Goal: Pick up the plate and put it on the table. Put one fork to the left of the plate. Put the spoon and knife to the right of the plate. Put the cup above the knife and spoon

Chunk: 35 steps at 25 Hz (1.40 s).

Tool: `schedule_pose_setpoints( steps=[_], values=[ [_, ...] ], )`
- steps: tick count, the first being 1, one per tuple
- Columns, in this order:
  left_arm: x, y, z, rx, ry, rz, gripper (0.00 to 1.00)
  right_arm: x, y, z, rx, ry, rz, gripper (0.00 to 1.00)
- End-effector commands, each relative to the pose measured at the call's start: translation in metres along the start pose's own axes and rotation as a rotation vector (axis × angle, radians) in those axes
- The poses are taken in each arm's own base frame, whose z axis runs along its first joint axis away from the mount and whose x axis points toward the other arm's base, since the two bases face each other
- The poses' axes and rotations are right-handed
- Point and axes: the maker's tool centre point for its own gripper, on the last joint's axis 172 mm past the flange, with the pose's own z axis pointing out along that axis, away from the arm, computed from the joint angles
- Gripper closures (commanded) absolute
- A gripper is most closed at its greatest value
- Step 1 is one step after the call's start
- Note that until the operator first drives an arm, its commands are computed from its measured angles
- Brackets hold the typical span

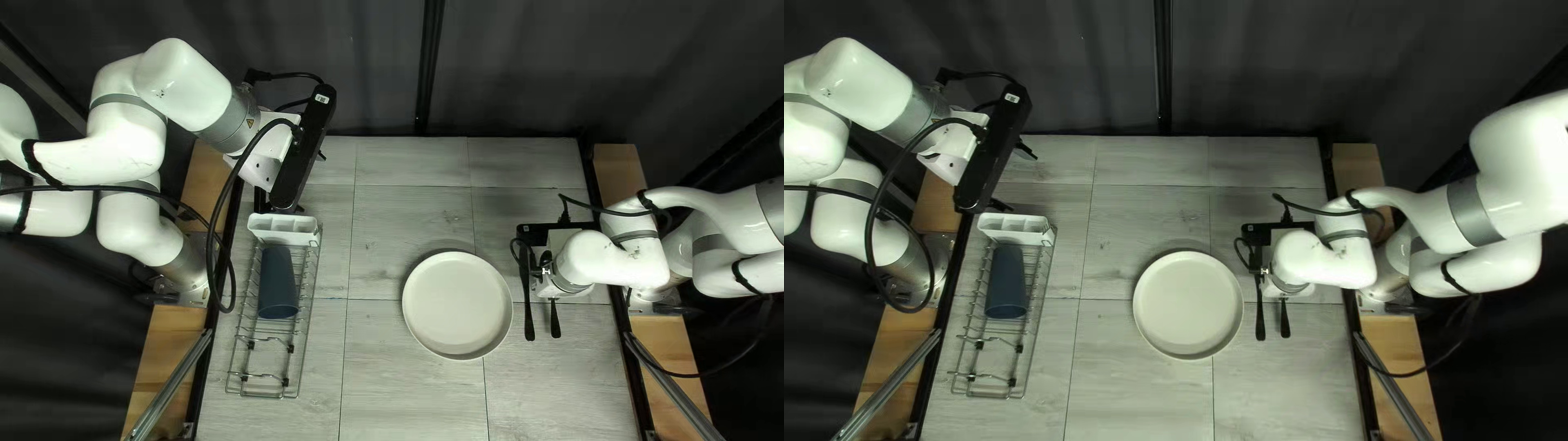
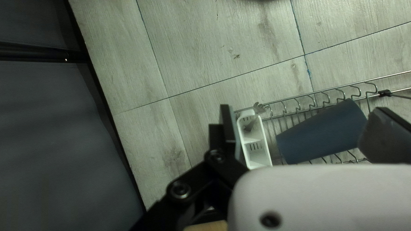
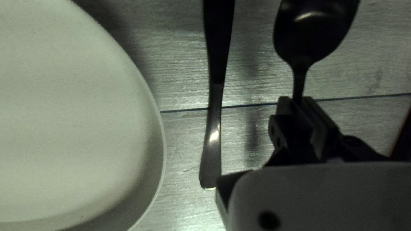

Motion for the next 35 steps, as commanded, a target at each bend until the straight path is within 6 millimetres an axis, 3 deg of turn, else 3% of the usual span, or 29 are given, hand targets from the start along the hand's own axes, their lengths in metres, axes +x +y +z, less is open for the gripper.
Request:
schedule_pose_setpoints(
  steps=[1, 4, 6, 7, 13, 15, 17, 22, 24, 33, 35],
  values=[
    [0.0, 0.0, 0.0, 0.0, 0.0, 0.0, 0.0, 0.0, 0.003, 0.008, 0.005, -0.007, -0.001, 1.0],
    [0.0, 0.0, 0.0, 0.0, 0.0, 0.0, 0.0, 0.006, 0.004, 0.016, 0.002, -0.012, 0.004, 1.0],
    [0.0, 0.0, 0.0, 0.0, 0.0, 0.0, 0.0, 0.006, 0.003, 0.015, 0.003, -0.012, -0.003, 0.14],
    [0.0, 0.0, 0.0, 0.0, 0.0, 0.0, 0.0, 0.006, 0.002, 0.012, 0.003, -0.008, -0.01, 0.0],
    [0.0, 0.0, 0.0, 0.0, 0.0, 0.0, 0.0, 0.012, 0.003, -0.035, -0.006, 0.06, -0.088, 0.0],
    [0.0, 0.0, 0.0, 0.0, 0.0, 0.0, 0.0, 0.018, 0.002, -0.059, -0.019, 0.092, -0.15, 0.0],
    [0.0, 0.0, 0.0, 0.0, 0.0, 0.0, 0.0, 0.023, -0.006, -0.092, -0.023, 0.135, -0.257, 0.0],
    [0.0, 0.0, 0.0, 0.0, 0.0, 0.0, 0.0, 0.023, -0.025, -0.138, 0.041, 0.196, -0.608, 0.0],
    [0.0, 0.0, 0.0, 0.0, 0.0, 0.0, 0.0, 0.023, -0.03, -0.143, 0.104, 0.217, -0.736, 0.0],
    [0.0, 0.0, 0.0, 0.0, 0.0, 0.0, 0.0, 0.021, -0.03, -0.141, 0.097, 0.222, -0.753, 0.0],
    [0.0, 0.0, 0.0, 0.0, 0.0, 0.0, 0.0, 0.021, -0.036, -0.148, 0.103, 0.202, -0.8, 0.0]
  ],
)
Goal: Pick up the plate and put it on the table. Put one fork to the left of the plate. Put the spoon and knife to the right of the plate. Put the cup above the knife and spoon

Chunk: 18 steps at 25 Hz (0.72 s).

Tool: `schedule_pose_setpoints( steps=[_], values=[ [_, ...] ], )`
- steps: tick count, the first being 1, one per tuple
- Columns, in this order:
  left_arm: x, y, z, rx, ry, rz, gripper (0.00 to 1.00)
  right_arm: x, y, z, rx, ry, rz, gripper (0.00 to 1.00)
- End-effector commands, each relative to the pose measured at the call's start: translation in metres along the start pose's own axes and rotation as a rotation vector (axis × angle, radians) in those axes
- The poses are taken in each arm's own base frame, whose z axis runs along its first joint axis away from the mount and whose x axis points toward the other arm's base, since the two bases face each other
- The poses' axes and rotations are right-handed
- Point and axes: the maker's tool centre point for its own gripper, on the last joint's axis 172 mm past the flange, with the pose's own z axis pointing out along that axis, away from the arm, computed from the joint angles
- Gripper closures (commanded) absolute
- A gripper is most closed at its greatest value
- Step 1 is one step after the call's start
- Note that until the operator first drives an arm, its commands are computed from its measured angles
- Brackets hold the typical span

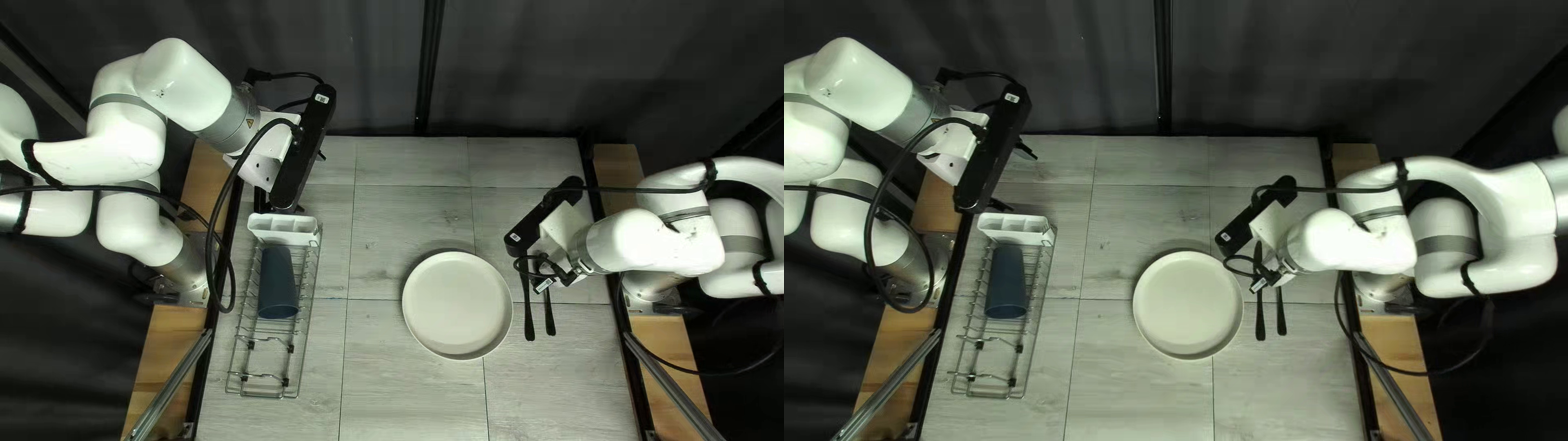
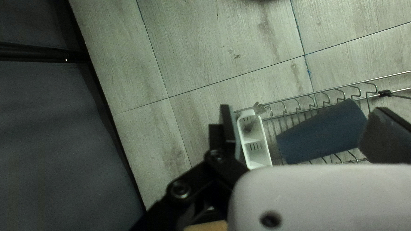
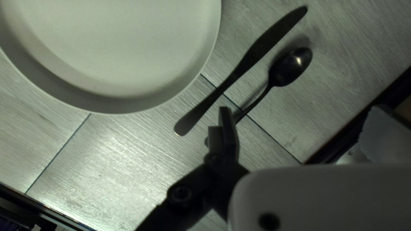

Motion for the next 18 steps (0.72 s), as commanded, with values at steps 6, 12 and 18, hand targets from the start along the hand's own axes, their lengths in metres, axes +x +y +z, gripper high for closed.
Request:
schedule_pose_setpoints(
  steps=[6, 12, 18],
  values=[
    [0.0, 0.0, 0.0, 0.0, 0.0, 0.0, 0.0, 0.047, 0.017, -0.055, 0.127, 0.025, -0.431, 0.0],
    [0.0, 0.0, 0.0, 0.0, 0.0, 0.0, 0.0, 0.067, 0.048, -0.073, 0.171, 0.044, -0.604, 0.0],
    [0.0, 0.0, 0.0, 0.0, 0.0, 0.0, 0.0, 0.067, 0.048, -0.073, 0.171, 0.044, -0.604, 0.0]
  ],
)
